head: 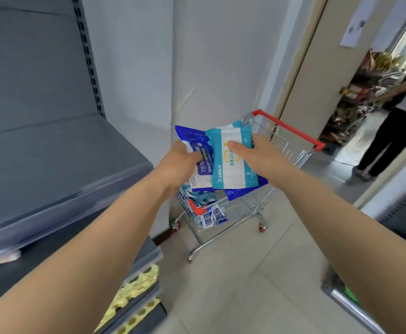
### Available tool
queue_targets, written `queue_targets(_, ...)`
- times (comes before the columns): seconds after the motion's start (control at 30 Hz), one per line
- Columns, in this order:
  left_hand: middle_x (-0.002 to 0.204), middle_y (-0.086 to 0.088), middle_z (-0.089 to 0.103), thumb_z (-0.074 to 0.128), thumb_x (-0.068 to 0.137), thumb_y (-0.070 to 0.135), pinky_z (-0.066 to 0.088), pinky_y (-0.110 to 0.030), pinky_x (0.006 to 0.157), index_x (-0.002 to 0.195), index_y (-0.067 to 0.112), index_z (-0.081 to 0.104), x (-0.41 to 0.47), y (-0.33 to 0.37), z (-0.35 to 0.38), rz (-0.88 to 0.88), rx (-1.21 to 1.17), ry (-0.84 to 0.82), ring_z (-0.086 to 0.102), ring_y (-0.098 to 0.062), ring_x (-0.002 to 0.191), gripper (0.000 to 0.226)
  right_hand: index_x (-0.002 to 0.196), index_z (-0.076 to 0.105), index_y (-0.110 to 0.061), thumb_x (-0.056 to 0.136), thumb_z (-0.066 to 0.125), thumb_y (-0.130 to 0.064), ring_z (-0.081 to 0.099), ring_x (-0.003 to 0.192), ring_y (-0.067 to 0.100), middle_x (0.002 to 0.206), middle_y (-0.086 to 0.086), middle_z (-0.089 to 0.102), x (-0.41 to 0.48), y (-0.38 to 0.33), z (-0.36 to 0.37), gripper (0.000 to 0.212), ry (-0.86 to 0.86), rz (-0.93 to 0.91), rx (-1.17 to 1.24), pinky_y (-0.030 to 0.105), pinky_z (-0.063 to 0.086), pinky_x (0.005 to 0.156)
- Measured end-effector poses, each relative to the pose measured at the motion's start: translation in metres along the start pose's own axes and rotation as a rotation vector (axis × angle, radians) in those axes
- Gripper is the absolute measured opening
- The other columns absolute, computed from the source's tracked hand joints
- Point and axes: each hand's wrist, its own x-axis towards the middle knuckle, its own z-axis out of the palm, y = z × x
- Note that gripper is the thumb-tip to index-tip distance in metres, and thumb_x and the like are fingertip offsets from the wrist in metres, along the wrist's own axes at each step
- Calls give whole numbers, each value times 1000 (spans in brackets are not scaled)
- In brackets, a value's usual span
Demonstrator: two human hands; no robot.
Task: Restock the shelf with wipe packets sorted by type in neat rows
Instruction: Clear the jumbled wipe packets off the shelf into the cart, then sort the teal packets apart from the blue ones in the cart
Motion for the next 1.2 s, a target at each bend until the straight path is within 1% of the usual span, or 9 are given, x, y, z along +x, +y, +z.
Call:
queue_targets(0.17, 107, -6, 69, 58, 92, 21, 59, -46, 78, 119, 13, 45, 87, -36, 52, -77, 3, 32, 72, -21, 85, 31, 95, 58, -24, 96, 54, -33, 60, 73, 2, 85, -11, 62, 79, 66, -30, 10, -13, 55, -38, 19, 47, 59)
queue_targets(0.37, 110, -2, 68, 62, 91, 31, 60, -36, 70, 124, 16, 44, 205, -74, 79, -189, -1, 79, 72, -17, 85, 40, 97, 58, -21, 97, 51, -33, 60, 73, 5, 88, -6, 64, 197, 132, -36, 14, -77, 120, -58, 21, 49, 62)
queue_targets(0.53, 106, -4, 66, 61, 93, 24, 56, -31, 62, 116, 14, 42, 291, -105, 93, -292, 2, 141, 69, -14, 80, 31, 114, 59, -10, 101, 42, -29, 65, 95, 23, 108, 9, 67, 294, 185, -26, 29, -213, 209, -96, 34, 52, 79)
queue_targets(0.67, 102, -4, 68, 64, 90, 28, 60, -42, 74, 113, 17, 45, 346, -142, 98, -396, 46, 200, 72, -19, 82, 32, 105, 59, -10, 99, 39, -19, 65, 89, 22, 104, 11, 67, 360, 231, -9, 23, -321, 295, -78, 33, 53, 77)
queue_targets(0.73, 104, -5, 68, 65, 89, 30, 60, -42, 74, 118, 16, 44, 369, -166, 99, -447, 84, 213, 72, -20, 83, 38, 101, 56, -11, 98, 38, -15, 62, 78, 15, 97, 8, 66, 387, 254, 1, 19, -392, 319, -67, 27, 52, 68)
queue_targets(0.83, 100, -8, 70, 64, 91, 24, 59, -43, 77, 105, 15, 52, 396, -207, 105, -502, 117, 210, 71, -22, 84, 20, 100, 55, -11, 96, 43, -10, 59, 72, 8, 90, 3, 65, 423, 295, 19, 13, -498, 347, -72, 19, 47, 56)
queue_targets(0.97, 103, -7, 70, 63, 91, 22, 55, -31, 64, 110, 12, 55, 426, -268, 119, -632, 138, 256, 69, -19, 83, 23, 116, 52, -3, 93, 54, -9, 63, 78, 13, 107, 9, 66, 465, 368, 53, 24, -638, 443, -95, 21, 47, 57)
queue_targets(1.1, 103, -7, 68, 67, 88, 22, 57, -37, 69, 108, 13, 54, 444, -336, 136, -760, 135, 344, 68, -21, 85, 25, 116, 52, -4, 89, 59, -8, 64, 101, 23, 113, 8, 65, 486, 440, 83, 28, -796, 480, -122, 37, 54, 86)
queue_targets(1.2, 99, -7, 67, 67, 87, 24, 56, -45, 82, 99, 18, 53, 448, -381, 147, -828, 161, 379, 67, -24, 89, 19, 120, 53, -2, 89, 58, -2, 62, 106, 26, 117, 10, 64, 491, 486, 104, 31, -902, 479, -109, 38, 50, 94)
